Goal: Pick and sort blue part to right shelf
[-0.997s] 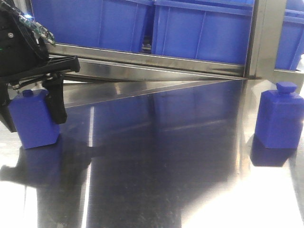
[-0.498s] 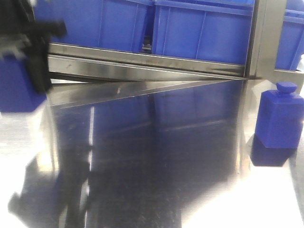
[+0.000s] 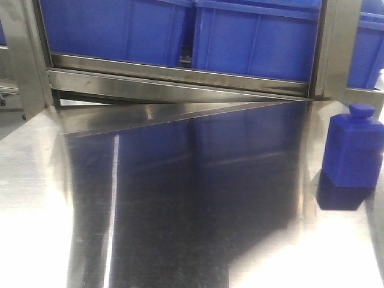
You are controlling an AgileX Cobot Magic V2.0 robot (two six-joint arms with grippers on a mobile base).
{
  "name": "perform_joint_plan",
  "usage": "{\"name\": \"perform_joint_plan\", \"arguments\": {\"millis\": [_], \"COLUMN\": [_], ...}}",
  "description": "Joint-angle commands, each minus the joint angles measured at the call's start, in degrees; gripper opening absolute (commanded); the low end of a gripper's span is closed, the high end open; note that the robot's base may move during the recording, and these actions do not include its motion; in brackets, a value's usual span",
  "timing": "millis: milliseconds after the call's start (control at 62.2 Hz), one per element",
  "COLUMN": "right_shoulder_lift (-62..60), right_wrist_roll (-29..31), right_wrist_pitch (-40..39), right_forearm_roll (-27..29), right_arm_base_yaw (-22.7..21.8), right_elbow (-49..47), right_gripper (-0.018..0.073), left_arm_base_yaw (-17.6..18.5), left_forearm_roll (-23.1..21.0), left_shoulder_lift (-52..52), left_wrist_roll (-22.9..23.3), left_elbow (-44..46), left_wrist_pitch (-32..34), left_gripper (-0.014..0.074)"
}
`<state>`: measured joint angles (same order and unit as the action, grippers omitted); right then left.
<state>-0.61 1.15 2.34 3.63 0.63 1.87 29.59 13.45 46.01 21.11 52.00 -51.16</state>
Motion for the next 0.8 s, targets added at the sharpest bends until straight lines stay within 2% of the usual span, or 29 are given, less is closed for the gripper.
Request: {"name": "perform_joint_plan", "arguments": {"millis": [0, 145, 338, 434, 531, 627, 788], "right_shoulder_lift": [-1.2, -1.2, -1.2, -0.4, 2.7, 7.6, 17.2], "right_wrist_roll": [0.2, 0.2, 0.2, 0.2, 0.7, 1.2, 1.2], "right_wrist_pitch": [-4.8, -4.9, -3.2, 2.1, 11.9, 18.1, 22.9], "right_forearm_roll": [0.3, 0.8, 0.8, 0.6, 0.6, 0.9, 3.5], "right_arm_base_yaw": [-0.2, -0.2, -0.2, -0.2, -0.2, -0.1, 1.3], "right_elbow": [-1.3, -1.5, -5.3, -10.2, -17.1, -24.4, -34.3], "right_gripper": [0.0036, 0.0036, 0.0036, 0.0036, 0.0046, 0.0160, 0.0537], "left_arm_base_yaw": [0.5, 0.5, 0.5, 0.5, 0.5, 0.5, 0.5], "left_forearm_roll": [1.5, 2.1, 3.5, 4.5, 5.0, 4.8, 4.8], "left_shoulder_lift": [-7.3, -17.4, -25.1, -26.2, -26.2, -26.2, -26.2], "left_wrist_roll": [0.2, 0.2, 0.2, 0.2, 0.2, 0.2, 0.2], "left_elbow": [-2.1, -7.2, -11.6, -12.1, -12.1, -12.1, -12.1], "left_wrist_pitch": [8.0, 12.3, 15.6, 16.4, 17.7, 19.5, 23.1], "left_gripper": [0.0240, 0.0240, 0.0240, 0.0240, 0.0240, 0.0240, 0.0240]}}
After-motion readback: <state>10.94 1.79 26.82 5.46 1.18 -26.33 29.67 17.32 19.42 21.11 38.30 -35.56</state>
